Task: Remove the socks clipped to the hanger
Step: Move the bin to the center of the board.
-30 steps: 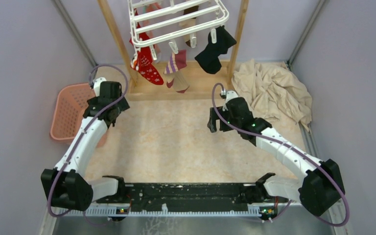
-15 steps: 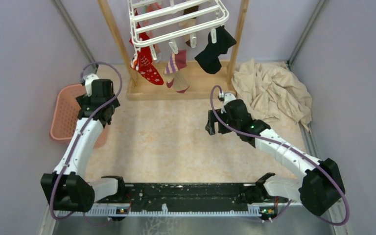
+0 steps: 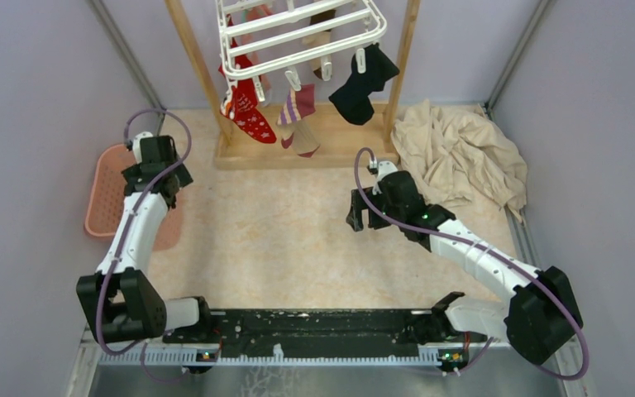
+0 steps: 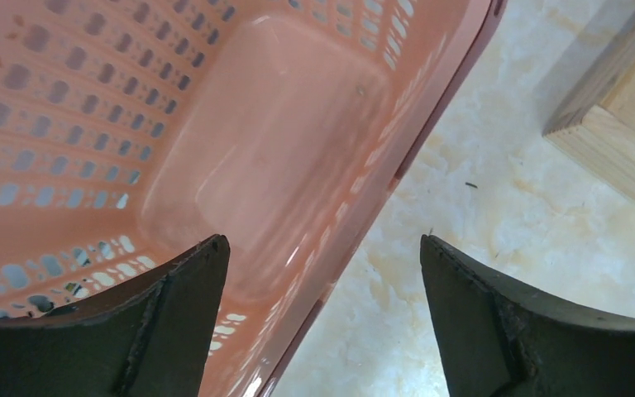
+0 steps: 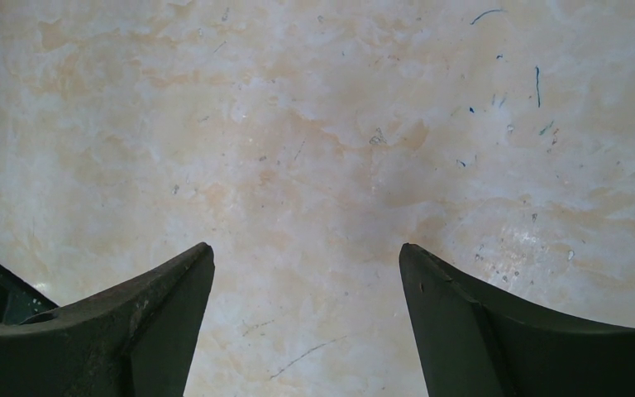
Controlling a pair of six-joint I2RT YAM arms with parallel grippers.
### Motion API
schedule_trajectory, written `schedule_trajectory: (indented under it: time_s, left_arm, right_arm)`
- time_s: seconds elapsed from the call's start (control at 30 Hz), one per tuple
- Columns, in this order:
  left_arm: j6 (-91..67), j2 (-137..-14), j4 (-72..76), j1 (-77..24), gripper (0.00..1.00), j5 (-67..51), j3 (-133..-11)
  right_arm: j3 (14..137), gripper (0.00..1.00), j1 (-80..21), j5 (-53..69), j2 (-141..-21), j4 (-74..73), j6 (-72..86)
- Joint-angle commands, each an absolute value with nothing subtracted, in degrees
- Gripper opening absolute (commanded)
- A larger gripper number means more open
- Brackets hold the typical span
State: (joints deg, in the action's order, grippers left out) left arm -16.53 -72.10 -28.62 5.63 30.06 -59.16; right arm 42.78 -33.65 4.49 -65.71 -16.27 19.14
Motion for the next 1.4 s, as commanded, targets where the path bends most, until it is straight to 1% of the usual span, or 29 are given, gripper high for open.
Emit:
schedule_trajectory:
  time_s: [0.0, 0.13, 0.33, 0.37, 0.4, 0.47, 0.5, 0.53, 0.7, 0.77, 0.93, 1.37]
  left_arm:
    - [-17.15, -73.37, -27.94, 5.93, 0.88, 26.62, -58.12]
    - [-16.7, -73.54, -27.66, 5.95, 0.76, 27.01, -56.76]
    - [-16.26, -74.28, -28.23, 5.96, 0.47, 26.87, -56.34]
    - [-16.26, -74.41, -28.38, 5.96, 0.42, 26.77, -56.34]
    - [-16.18, -74.41, -28.57, 5.95, 0.34, 26.6, -56.34]
    - [-16.37, -74.47, -29.45, 5.89, 0.18, 26.35, -56.46]
    - [-16.54, -74.45, -30.08, 5.94, 0.07, 26.18, -56.62]
    - [-16.81, -74.29, -30.74, 5.94, 0.01, 25.73, -56.79]
    - [-17.78, -72.04, -34.05, 5.67, 0.0, 22.04, -57.13]
    - [-17.8, -70.56, -34.93, 5.4, 0.0, 18.29, -57.11]
    - [-20.17, -67.14, -39.36, 0.5, 0.0, 13.98, -57.99]
    - [-29.25, -64.54, -45.38, -24.64, 0.0, 9.0, -59.85]
  right_arm:
    - [43.04, 0.84, -34.28, 4.83, -65.33, -13.97, 19.43]
    - [42.73, 0.84, -34.28, 4.49, -65.45, -13.93, 19.25]
    - [42.19, 0.84, -34.28, 4.66, -65.11, -13.7, 19.61]
    - [42.19, 0.84, -34.23, 4.66, -65.14, -13.7, 19.64]
    - [42.19, 0.84, -34.27, 4.59, -65.17, -13.75, 19.61]
    - [42.35, 0.84, -34.28, 4.57, -64.92, -14.0, 19.61]
    - [42.41, 0.84, -34.28, 4.5, -64.8, -13.9, 19.62]
    - [42.49, 0.84, -34.28, 4.49, -64.66, -14.04, 19.71]
    - [43.54, 0.84, -34.28, 3.78, -63.7, -15.36, 19.58]
    - [44.51, 0.84, -34.28, 3.03, -63.2, -16.43, 19.28]
    - [48.33, 0.84, -34.28, 1.32, -62.31, -20.2, 18.37]
    - [61.17, 0.85, -34.28, -6.61, -60.16, -31.06, 16.07]
